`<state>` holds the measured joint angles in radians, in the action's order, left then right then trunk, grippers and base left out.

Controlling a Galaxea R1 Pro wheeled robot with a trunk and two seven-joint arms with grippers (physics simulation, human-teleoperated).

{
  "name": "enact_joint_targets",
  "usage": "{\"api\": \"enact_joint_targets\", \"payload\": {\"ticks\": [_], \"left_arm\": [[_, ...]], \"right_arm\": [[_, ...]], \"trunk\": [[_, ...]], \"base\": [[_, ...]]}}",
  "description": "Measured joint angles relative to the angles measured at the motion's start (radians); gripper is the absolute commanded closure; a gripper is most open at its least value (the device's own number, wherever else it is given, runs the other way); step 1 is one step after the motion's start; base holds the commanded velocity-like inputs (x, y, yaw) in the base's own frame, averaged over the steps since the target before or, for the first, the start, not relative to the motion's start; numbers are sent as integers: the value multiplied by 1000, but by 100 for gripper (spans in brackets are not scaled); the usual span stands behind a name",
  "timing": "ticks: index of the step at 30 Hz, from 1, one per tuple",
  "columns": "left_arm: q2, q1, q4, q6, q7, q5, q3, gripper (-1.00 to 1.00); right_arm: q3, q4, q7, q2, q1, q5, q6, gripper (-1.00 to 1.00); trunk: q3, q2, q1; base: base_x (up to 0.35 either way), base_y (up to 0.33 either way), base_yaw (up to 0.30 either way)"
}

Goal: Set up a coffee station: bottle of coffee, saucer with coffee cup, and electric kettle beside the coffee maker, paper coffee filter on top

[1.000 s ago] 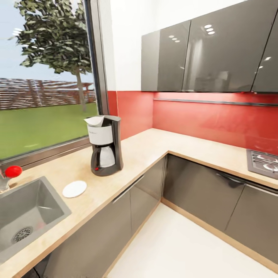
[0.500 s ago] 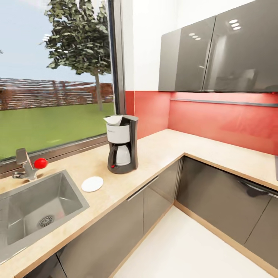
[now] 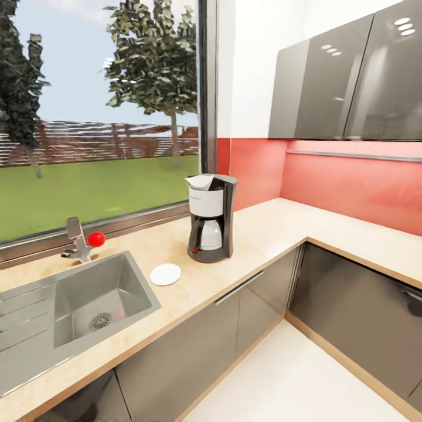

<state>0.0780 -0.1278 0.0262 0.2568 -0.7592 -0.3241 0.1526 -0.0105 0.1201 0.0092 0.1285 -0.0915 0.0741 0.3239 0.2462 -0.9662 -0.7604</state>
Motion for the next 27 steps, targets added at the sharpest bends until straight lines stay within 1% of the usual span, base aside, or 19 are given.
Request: {"api": "enact_joint_targets", "payload": {"ticks": [7, 11, 17, 27], "left_arm": [[1, 1, 0, 0, 0, 0, 14, -100], [1, 1, 0, 0, 0, 0, 15, -100], [1, 4, 0, 0, 0, 0, 16, -100], [2, 6, 0, -2, 0, 0, 17, -100]], "right_arm": [[0, 0, -1, 0, 0, 0, 0, -100], [0, 0, -1, 0, 0, 0, 0, -100], [0, 0, -1, 0, 0, 0, 0, -100], [0, 0, -1, 0, 0, 0, 0, -100]], "trunk": [[0, 0, 0], [0, 0, 0], [0, 0, 0], [0, 0, 0]], "base": [[0, 0, 270], [0, 0, 252], [-21, -53, 178], [-3, -6, 265]]}}
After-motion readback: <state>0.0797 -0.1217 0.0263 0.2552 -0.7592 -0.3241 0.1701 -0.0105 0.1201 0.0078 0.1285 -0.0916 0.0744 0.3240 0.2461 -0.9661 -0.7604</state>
